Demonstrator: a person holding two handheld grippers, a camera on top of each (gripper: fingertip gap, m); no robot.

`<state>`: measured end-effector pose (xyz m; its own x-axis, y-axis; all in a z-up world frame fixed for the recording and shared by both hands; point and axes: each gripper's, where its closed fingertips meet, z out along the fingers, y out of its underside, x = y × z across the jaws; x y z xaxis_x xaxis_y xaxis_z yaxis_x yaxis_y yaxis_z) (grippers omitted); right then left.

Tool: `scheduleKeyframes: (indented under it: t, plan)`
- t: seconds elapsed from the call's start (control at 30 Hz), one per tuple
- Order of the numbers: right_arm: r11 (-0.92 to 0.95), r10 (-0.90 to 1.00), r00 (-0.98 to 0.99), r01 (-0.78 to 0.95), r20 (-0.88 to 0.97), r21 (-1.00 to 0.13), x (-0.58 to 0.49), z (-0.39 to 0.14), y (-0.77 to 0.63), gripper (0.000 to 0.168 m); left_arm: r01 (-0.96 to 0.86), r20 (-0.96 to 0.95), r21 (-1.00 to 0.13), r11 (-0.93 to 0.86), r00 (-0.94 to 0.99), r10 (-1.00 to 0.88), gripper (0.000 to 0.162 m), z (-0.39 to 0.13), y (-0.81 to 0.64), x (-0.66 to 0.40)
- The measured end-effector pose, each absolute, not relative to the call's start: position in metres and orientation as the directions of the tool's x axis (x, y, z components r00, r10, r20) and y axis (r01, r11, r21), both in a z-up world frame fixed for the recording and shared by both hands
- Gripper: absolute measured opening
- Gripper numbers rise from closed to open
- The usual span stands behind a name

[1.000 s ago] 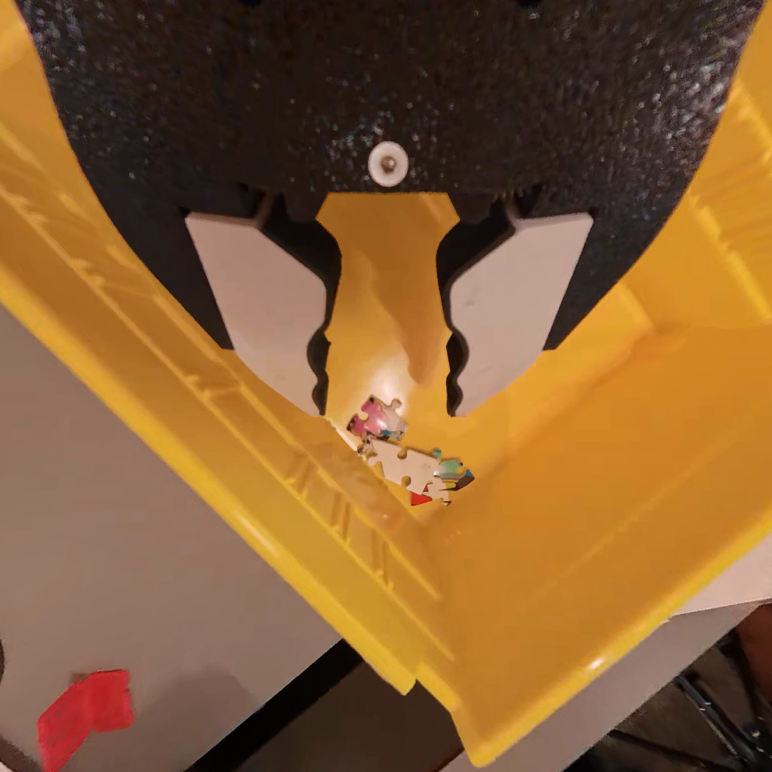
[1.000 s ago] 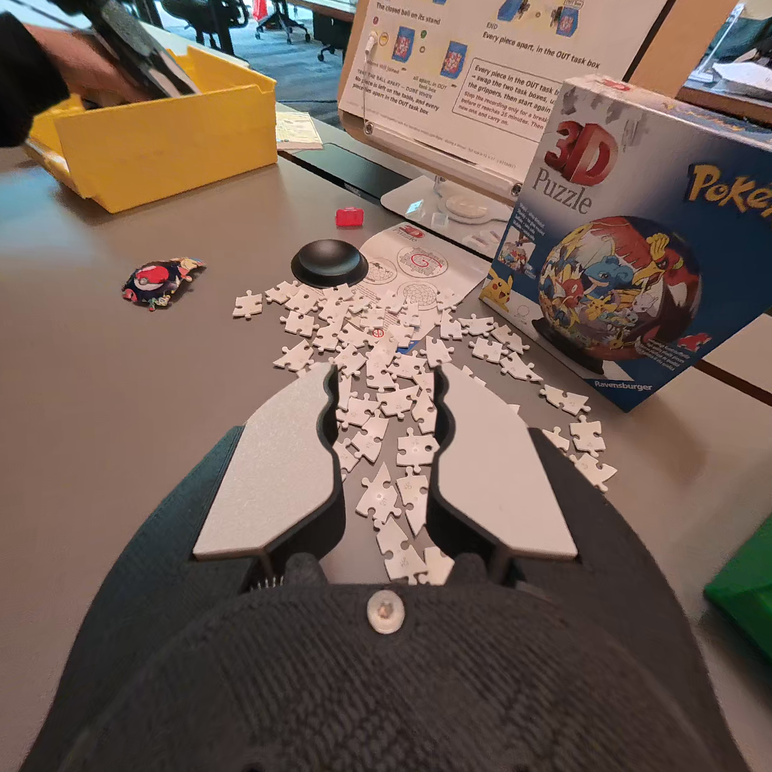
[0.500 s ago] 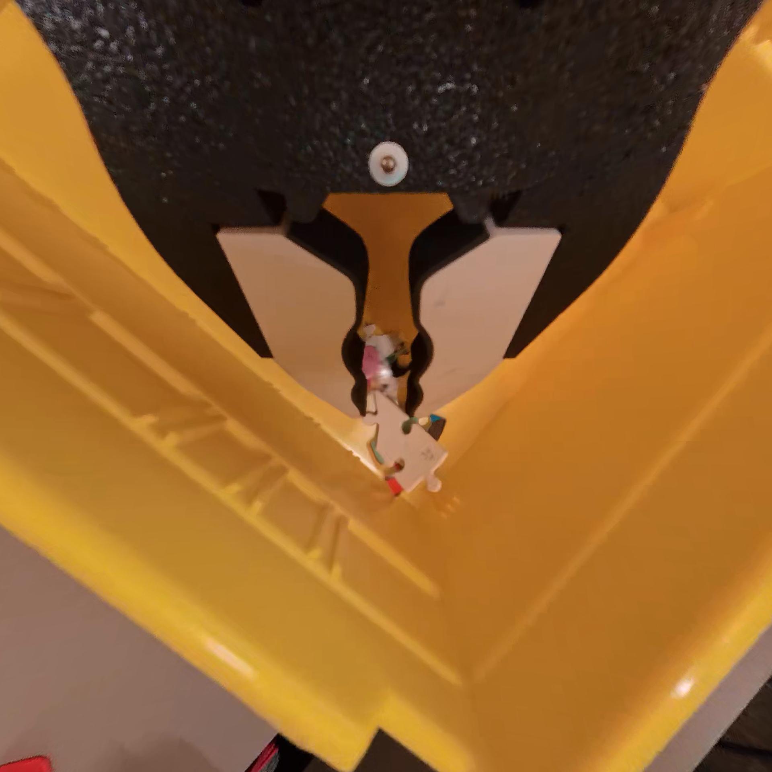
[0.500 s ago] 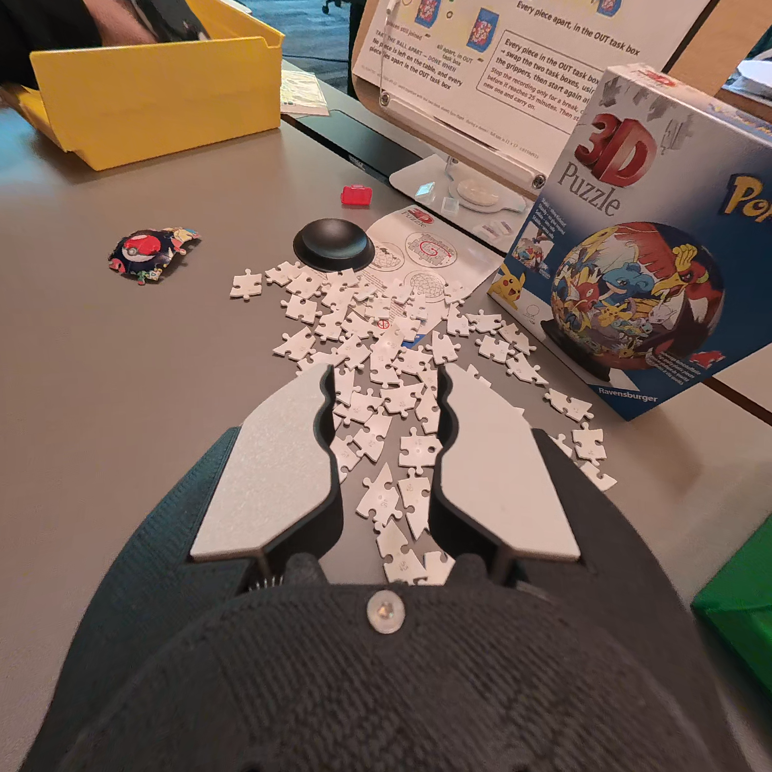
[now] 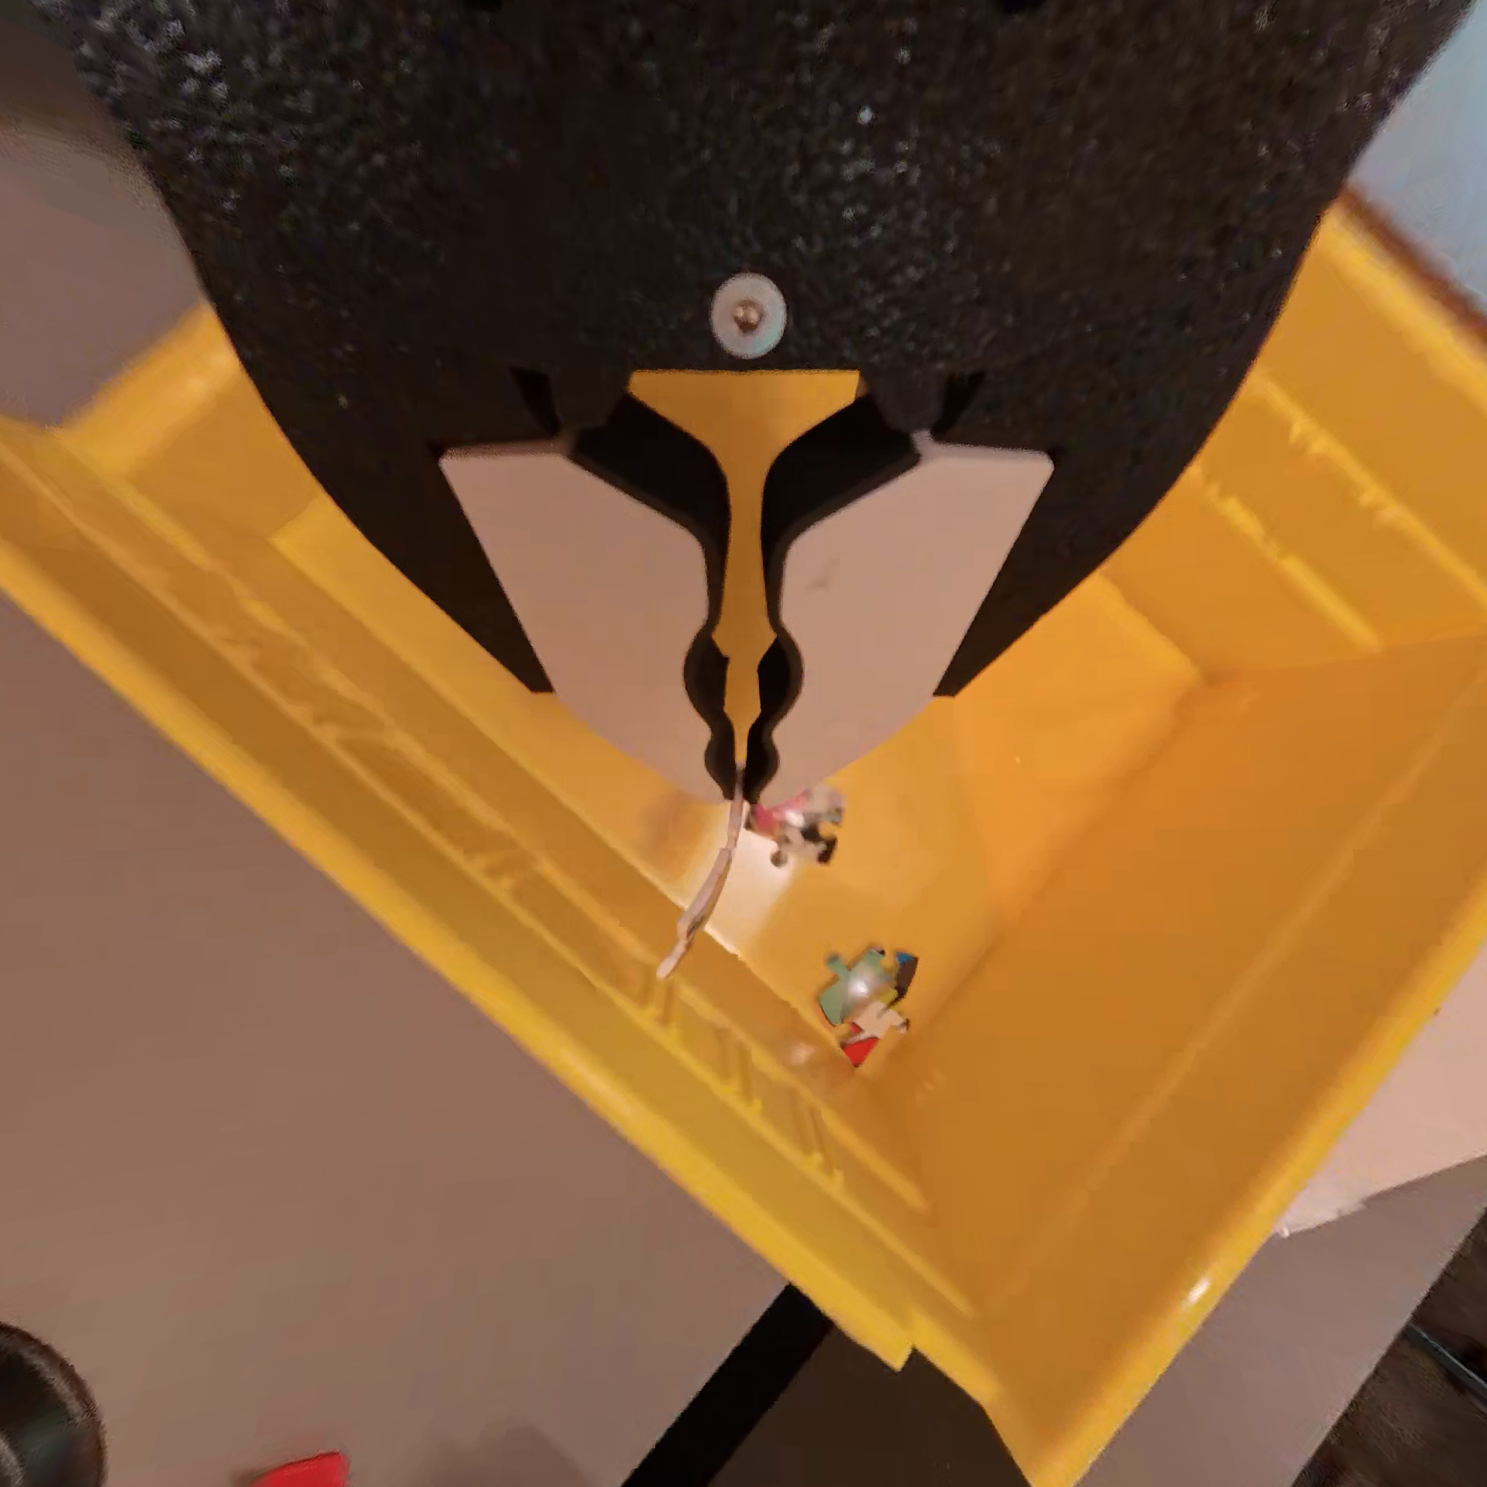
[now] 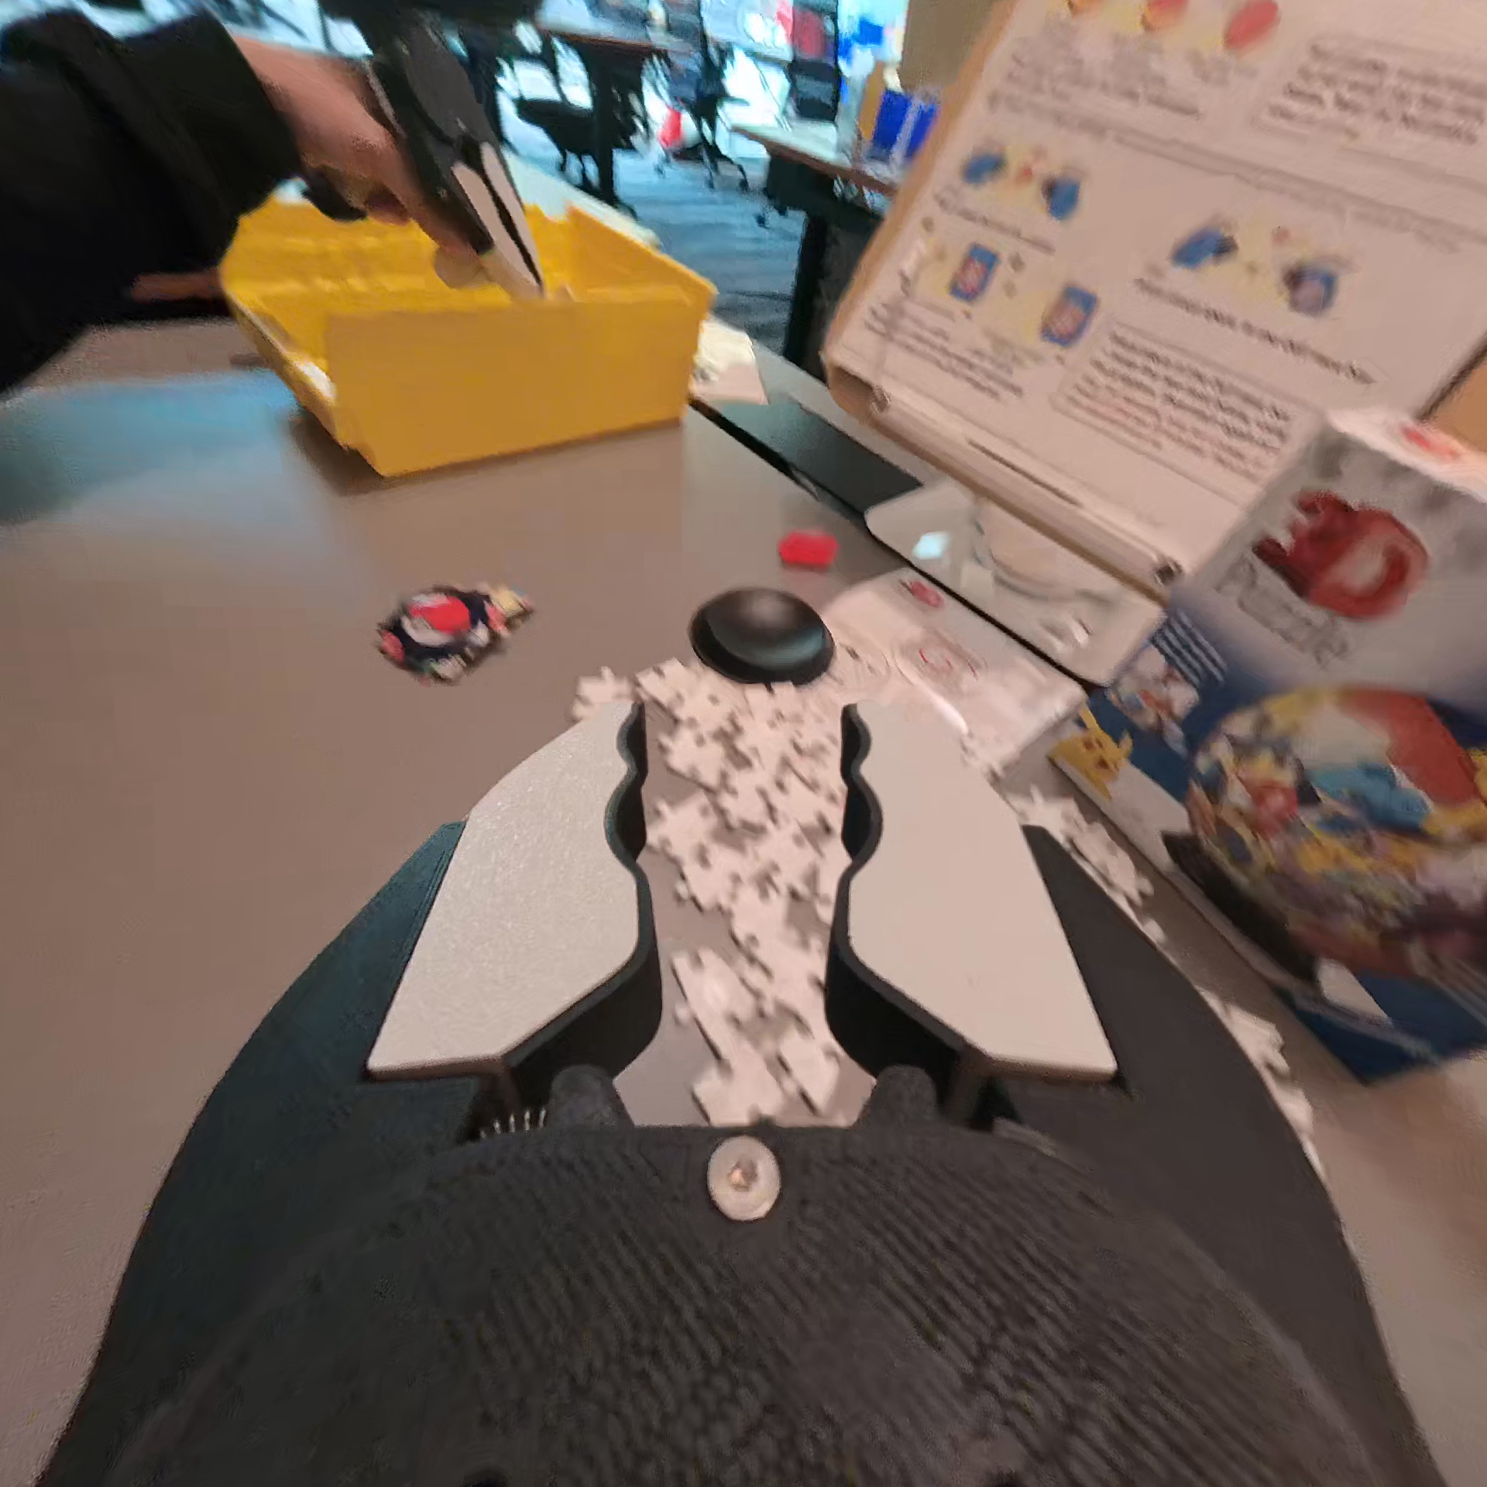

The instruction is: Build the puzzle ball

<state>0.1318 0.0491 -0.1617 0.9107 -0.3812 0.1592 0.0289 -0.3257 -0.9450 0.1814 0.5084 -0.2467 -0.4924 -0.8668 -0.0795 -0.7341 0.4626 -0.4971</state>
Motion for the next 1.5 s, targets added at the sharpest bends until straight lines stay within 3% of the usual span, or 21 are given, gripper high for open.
scheduleKeyframes:
  t: [0.03,0.2,0.33,0.53,0.8,0.93,1.07,1.1,1.2,1.5]
  plan:
    - [-0.295,-0.35,0.924,0.048,0.154,-0.954,0.126,-0.154,0.063,0.046,-0.742,-0.072,-0.489,0.459,-0.49,-0.869,0.001,-0.235,0.506,0.172]
    - [-0.242,-0.201,0.957,0.159,0.21,-0.957,0.1,-0.119,0.133,0.043,-0.692,0.039,-0.592,0.413,-0.536,-0.843,0.001,-0.149,0.45,0.129]
    - [-0.133,-0.125,0.977,0.156,0.172,-0.979,0.08,-0.081,0.18,0.043,-0.637,0.197,-0.621,0.456,-0.69,-0.696,0.001,-0.108,0.363,0.095]
    - [-0.136,-0.085,0.991,0.086,0.098,-0.987,0.073,-0.077,0.198,0.037,-0.592,0.363,-0.559,0.581,-0.804,-0.47,0.001,-0.115,0.251,0.066]
    - [-0.155,-0.122,0.989,0.066,0.086,-0.986,0.084,-0.097,0.158,0.004,-0.502,0.367,-0.554,0.664,-0.863,-0.346,0.001,-0.123,0.174,0.073]
    - [-0.139,-0.138,0.99,0.024,0.043,-0.99,0.089,-0.101,0.138,0.003,-0.484,0.356,-0.534,0.693,-0.872,-0.336,0.001,-0.13,0.151,0.079]
    - [0.102,-0.185,0.953,-0.225,-0.241,-0.969,0.109,-0.09,0.104,0.002,-0.479,0.339,-0.656,0.583,-0.877,-0.34,0.008,-0.117,0.122,0.094]
    - [0.186,-0.176,0.93,-0.289,-0.322,-0.939,0.115,-0.087,0.092,0.002,-0.473,0.33,-0.688,0.551,-0.88,-0.342,0.017,-0.113,0.115,0.097]
    - [0.377,-0.122,0.874,-0.398,-0.471,-0.836,0.129,-0.08,0.059,0.002,-0.457,0.309,-0.753,0.474,-0.881,-0.358,0.02,-0.109,0.092,0.1]
    - [0.468,-0.16,0.889,-0.314,-0.429,-0.826,0.133,-0.076,0.012,0.002,-0.502,0.4,-0.847,0.176,-0.82,-0.409,0.018,-0.103,0.03,0.121]
